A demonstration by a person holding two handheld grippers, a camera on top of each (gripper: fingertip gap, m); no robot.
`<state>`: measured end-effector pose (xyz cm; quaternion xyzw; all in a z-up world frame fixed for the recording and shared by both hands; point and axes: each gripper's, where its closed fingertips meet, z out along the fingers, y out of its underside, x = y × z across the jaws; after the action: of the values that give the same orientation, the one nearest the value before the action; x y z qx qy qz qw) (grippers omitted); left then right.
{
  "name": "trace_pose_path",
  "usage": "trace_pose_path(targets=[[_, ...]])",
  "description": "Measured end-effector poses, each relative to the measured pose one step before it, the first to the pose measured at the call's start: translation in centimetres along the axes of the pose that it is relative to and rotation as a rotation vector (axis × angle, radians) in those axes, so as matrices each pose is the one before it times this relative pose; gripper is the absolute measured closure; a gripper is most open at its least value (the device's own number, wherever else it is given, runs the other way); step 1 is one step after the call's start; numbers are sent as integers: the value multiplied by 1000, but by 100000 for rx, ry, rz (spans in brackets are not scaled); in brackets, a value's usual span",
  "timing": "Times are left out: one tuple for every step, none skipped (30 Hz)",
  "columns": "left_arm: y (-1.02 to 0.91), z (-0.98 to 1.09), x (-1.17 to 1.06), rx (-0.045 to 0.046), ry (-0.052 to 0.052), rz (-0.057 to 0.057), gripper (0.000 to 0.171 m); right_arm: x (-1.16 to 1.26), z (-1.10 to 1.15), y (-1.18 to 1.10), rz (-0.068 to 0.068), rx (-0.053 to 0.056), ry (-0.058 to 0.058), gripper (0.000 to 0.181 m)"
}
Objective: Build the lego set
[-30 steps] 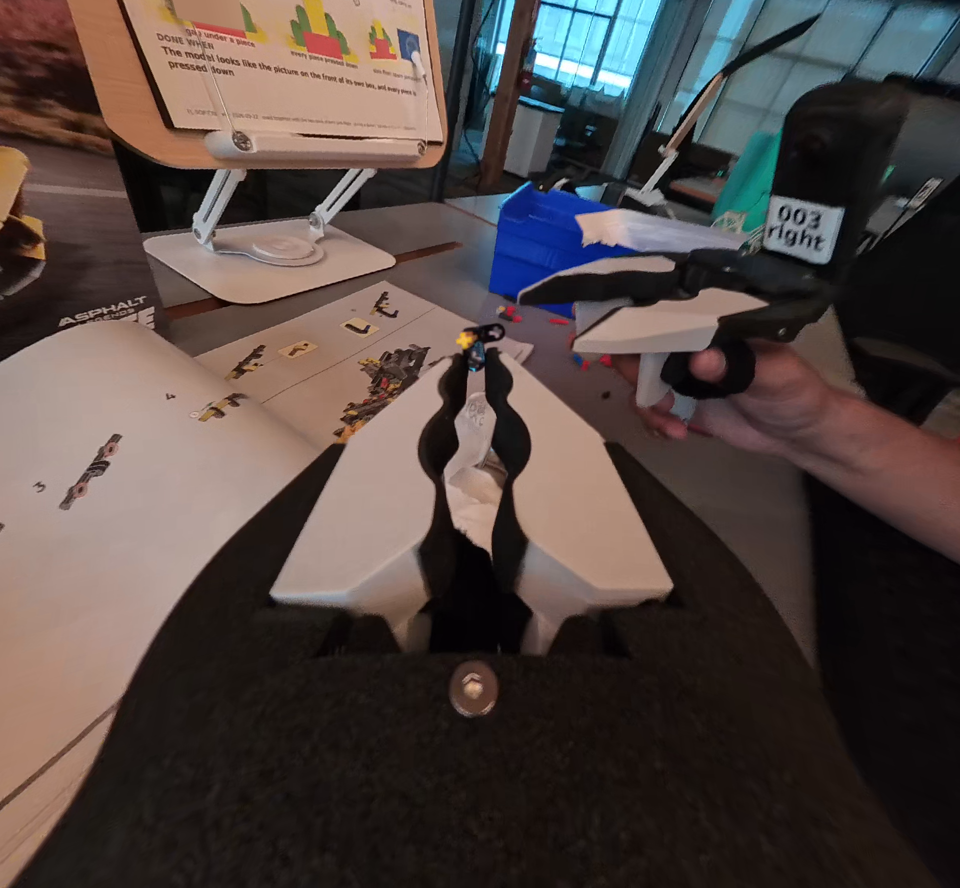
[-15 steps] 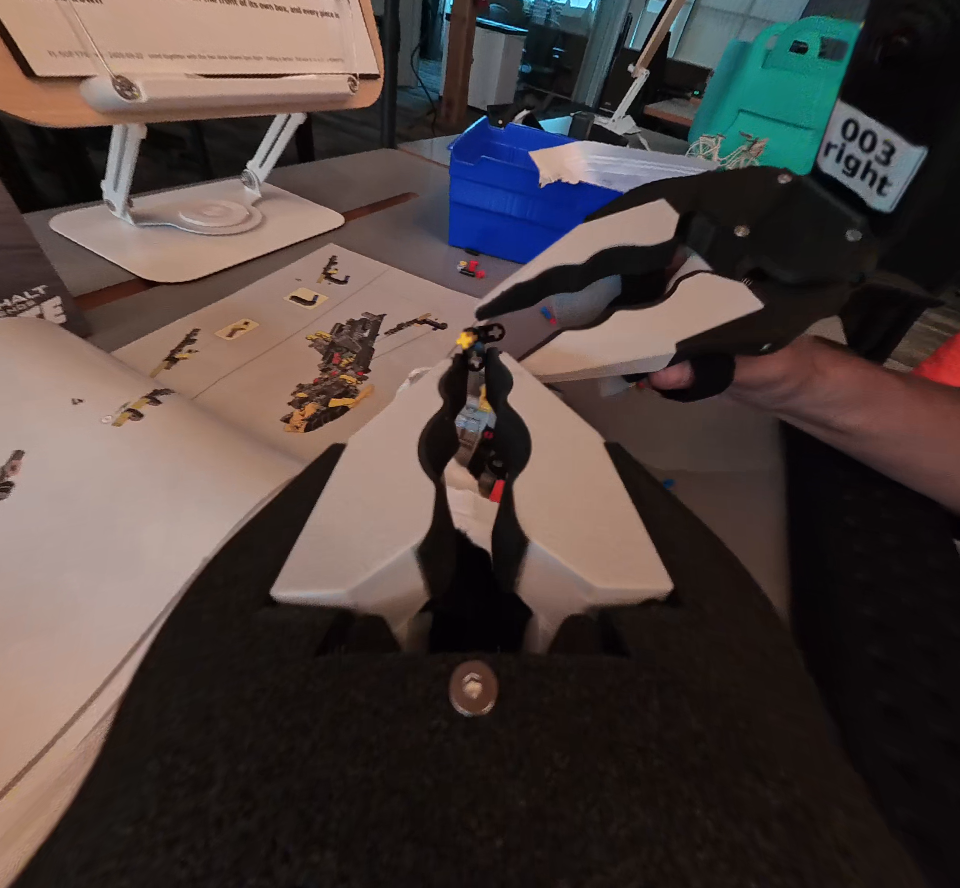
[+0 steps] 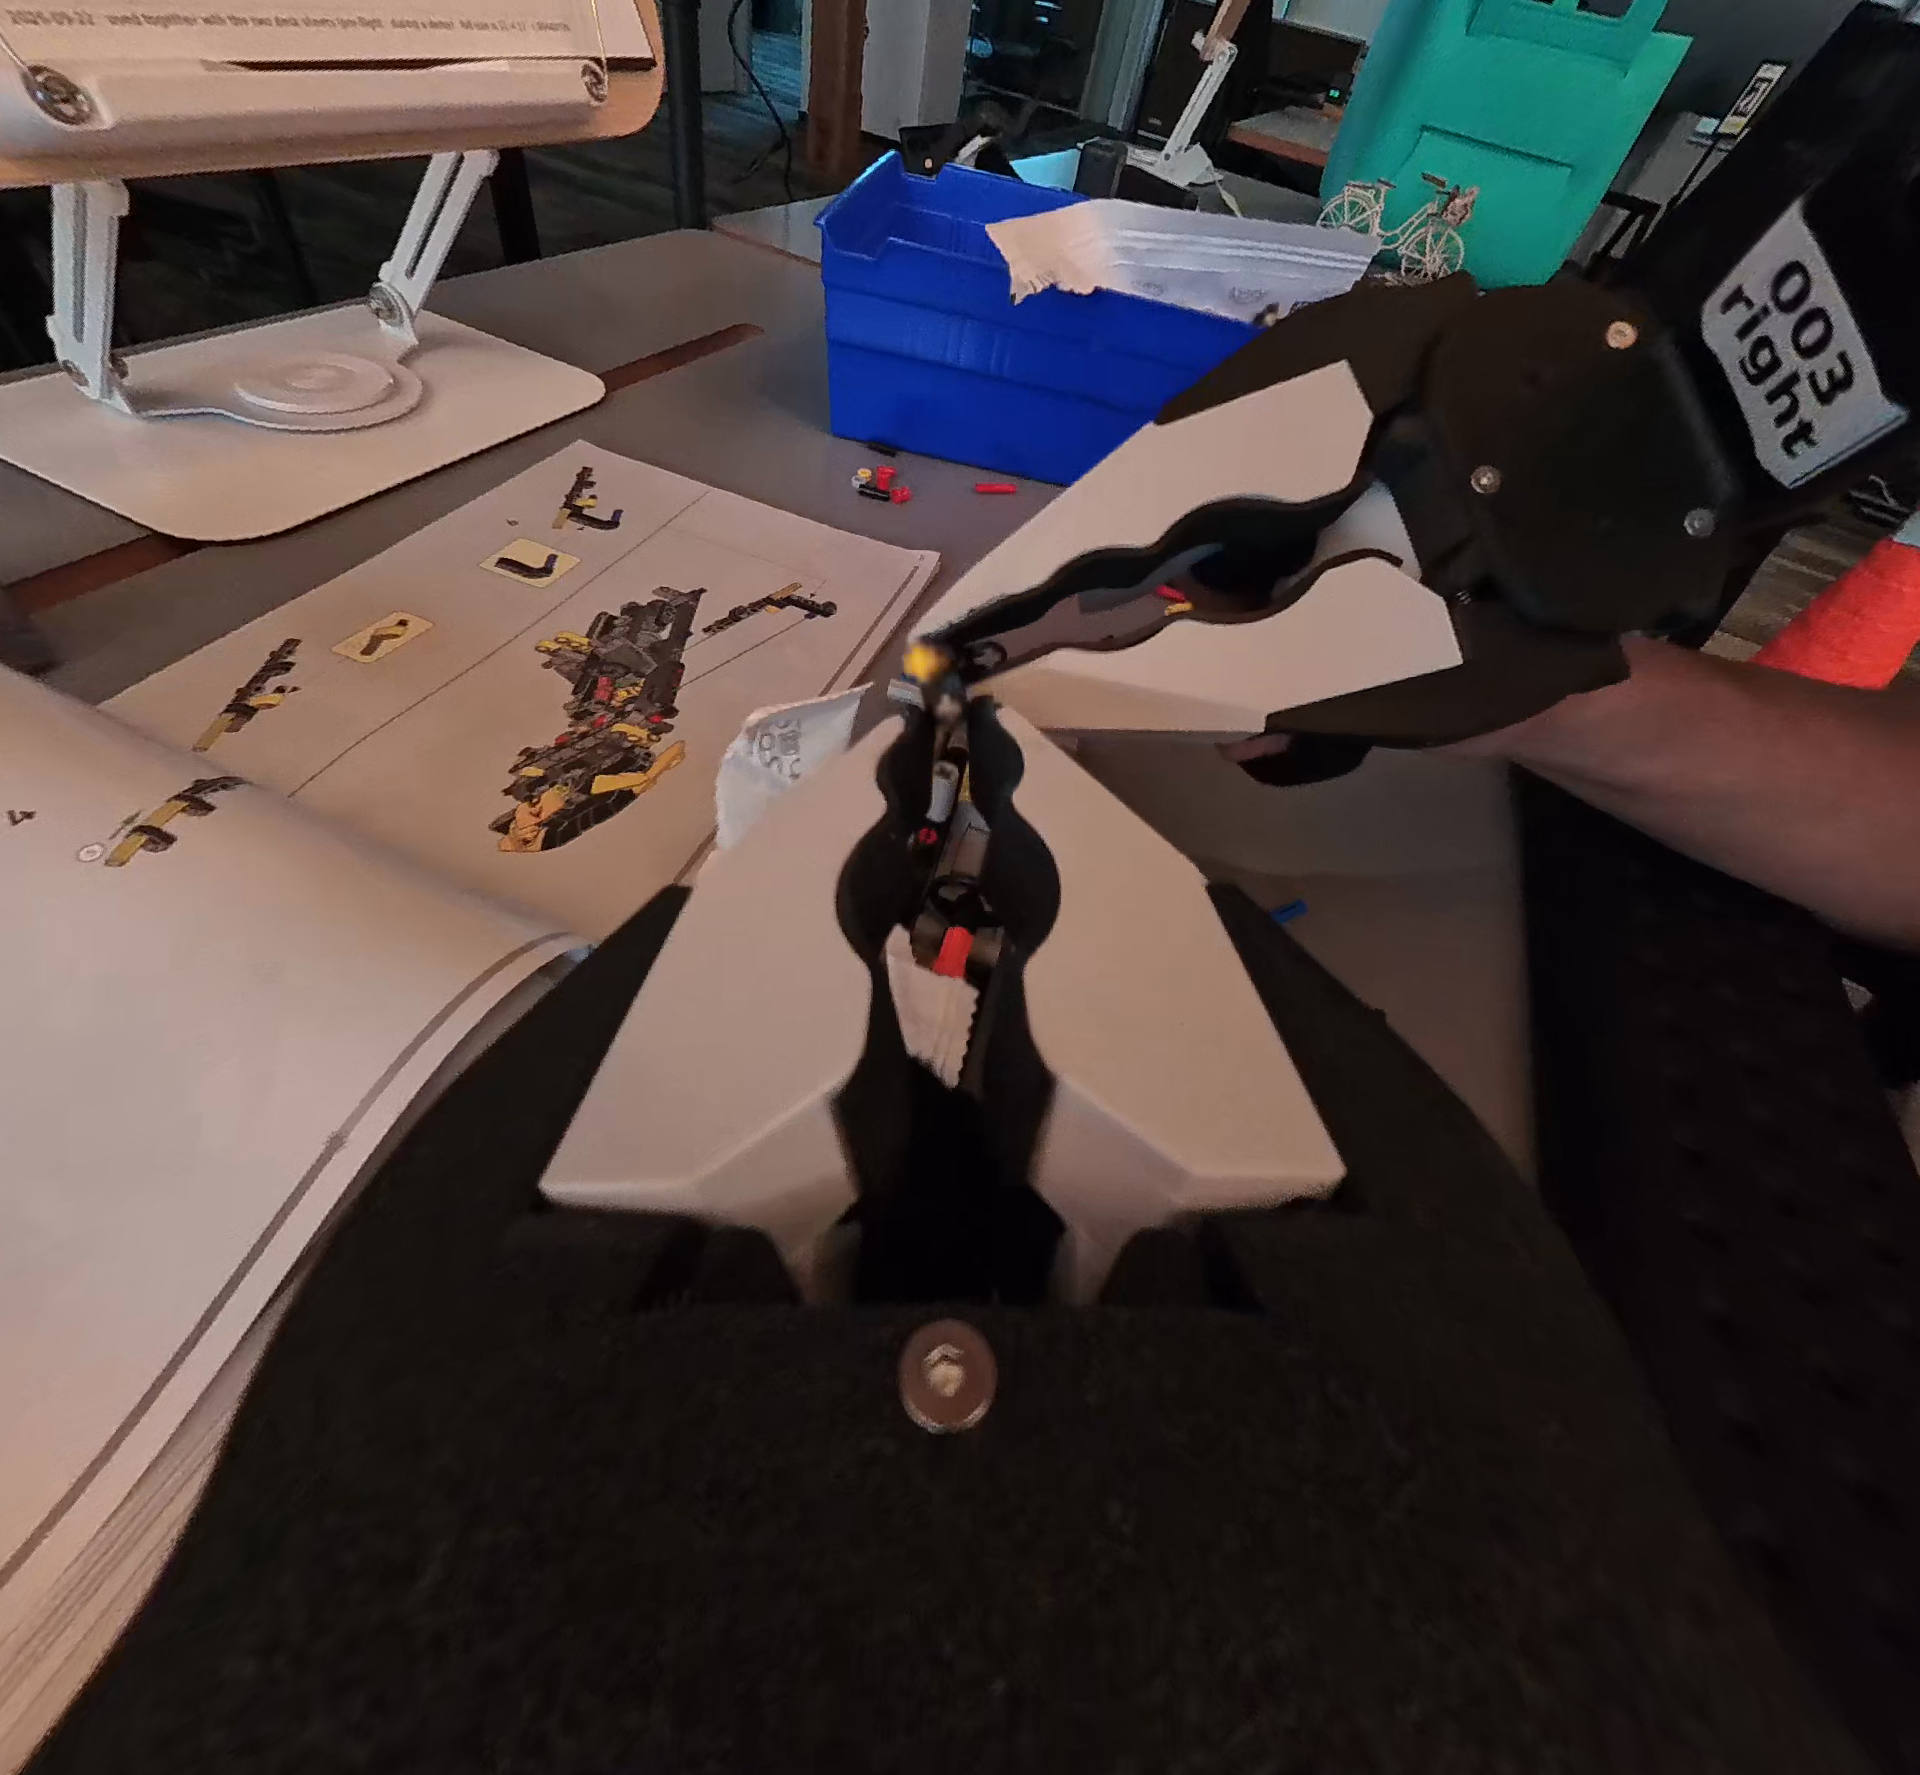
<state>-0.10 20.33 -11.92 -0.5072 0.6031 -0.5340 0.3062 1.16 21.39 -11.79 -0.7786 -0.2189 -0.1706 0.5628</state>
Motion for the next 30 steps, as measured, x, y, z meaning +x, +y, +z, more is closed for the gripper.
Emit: trace_pose_path(targets=[[-21,-122,-122,88,-261,-398,169,258,-27,126,-1172,-608,1537,174],[-148,-140,-62,1203,169,-720,169,294,-31,172,-1821,-547,1307,175],[-139,-118,11,1137,791,-1287,169,97,-30,149,-1970,49,-68,175],[-101,-76,23,733,916,-1678,169,-39,-52,82,-2247,511,-661,175],[-68,-31,91,482,1306,-1438,168,96,-31,173,-2450,-187,593,175],[-46,-6,132,282,1408,-941,167,103,14,238,-2435,-912,718,175],[-2,4,-13,-45,155,-467,166,17,37,161,-1996,-413,317,174],[81,1,-87,-580,-465,219,165,-54,33,49,-1455,354,-132,175],[114,0,-110,-817,-593,518,164,0,11,17,-603,242,207,175],[66,-28,-76,-513,-487,543,163,-7,-4,-16,191,56,-196,174],[5,-50,-43,-152,-339,350,163,-37,-6,-80,800,483,-531,174],[-48,-66,-37,196,-256,190,163,-68,-13,-108,1206,858,-874,175],[-34,-58,1,52,40,153,163,-14,-17,-84,1112,771,-542,175],[4,-46,-10,-302,21,96,163,14,-4,-36,498,394,-290,175],[32,-48,-47,-511,-316,39,163,23,-2,17,-152,154,37,175],[171,-23,-130,-1292,-795,73,167,22,6,22,-673,211,221,175],[325,8,-240,-2297,-1528,220,168,-18,18,6,-1076,367,145,175],[426,2,-166,-2916,-951,268,168,-50,13,20,-1207,226,107,175],[344,-22,-22,-2312,-2,-144,168,-79,36,83,-981,-401,-23,175],[202,-68,75,-1340,635,-872,168,-56,36,87,-706,-649,10,175],[108,-69,248,-787,1857,-1302,168,-51,19,12,-692,-132,27,175],[-7,-47,227,-151,1638,-1423,167,-74,-5,-63,-600,216,-77,175],[-64,-30,58,271,422,-1054,167,-76,26,-44,-678,60,-139,174],[-48,-26,-10,179,-143,-331,166,-96,32,-2,-897,-277,-26,174],[12,15,-26,-217,-212,126,165,-133,42,-21,-1136,-203,-162,174],[25,14,-36,-204,-309,212,164,-162,42,-38,-1255,-17,-255,175],[33,30,-22,-128,-252,174,163,-192,31,-78,-1219,138,-376,175],[32,46,56,-131,153,90,162,-182,7,-116,-1235,288,-326,175],[61,57,70,-316,227,52,162,-143,-8,-161,-1337,425,-71,174],[59,63,71,-342,108,222,162,-80,-40,-249,-1383,815,317,175]])
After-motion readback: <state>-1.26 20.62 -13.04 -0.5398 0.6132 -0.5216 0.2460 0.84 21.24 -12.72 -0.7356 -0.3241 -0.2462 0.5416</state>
